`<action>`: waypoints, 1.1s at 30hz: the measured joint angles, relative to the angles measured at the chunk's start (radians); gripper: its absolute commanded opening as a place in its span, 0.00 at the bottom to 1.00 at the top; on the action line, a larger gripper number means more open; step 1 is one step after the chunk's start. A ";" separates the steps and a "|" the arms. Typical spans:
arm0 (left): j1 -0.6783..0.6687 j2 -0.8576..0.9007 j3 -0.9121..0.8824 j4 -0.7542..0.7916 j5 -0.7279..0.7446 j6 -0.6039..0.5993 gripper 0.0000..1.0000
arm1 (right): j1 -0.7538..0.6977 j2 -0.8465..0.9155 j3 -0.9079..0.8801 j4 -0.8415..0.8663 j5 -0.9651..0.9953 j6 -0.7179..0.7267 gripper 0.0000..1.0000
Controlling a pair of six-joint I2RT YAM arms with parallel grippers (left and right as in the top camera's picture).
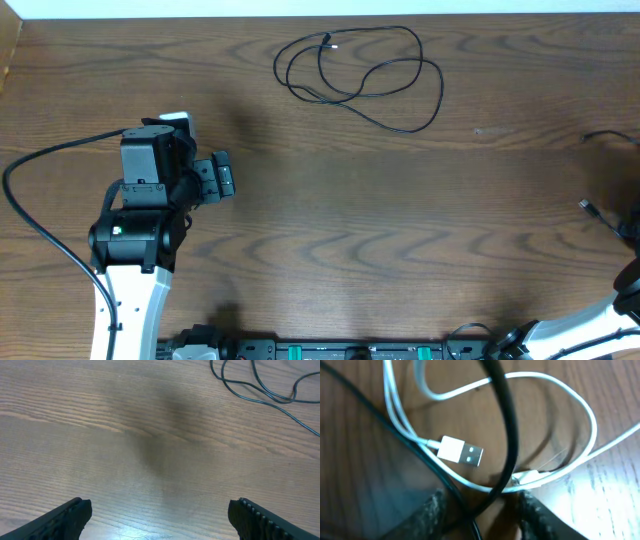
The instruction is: Untangle cables
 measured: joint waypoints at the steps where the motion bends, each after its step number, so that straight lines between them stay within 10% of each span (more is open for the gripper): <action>1: 0.000 0.000 0.000 0.000 0.000 0.000 0.92 | 0.000 0.002 0.002 0.000 0.003 0.000 0.18; 33: 0.000 0.000 0.000 0.000 0.000 0.000 0.92 | 0.209 0.008 0.014 0.082 -0.136 0.020 0.01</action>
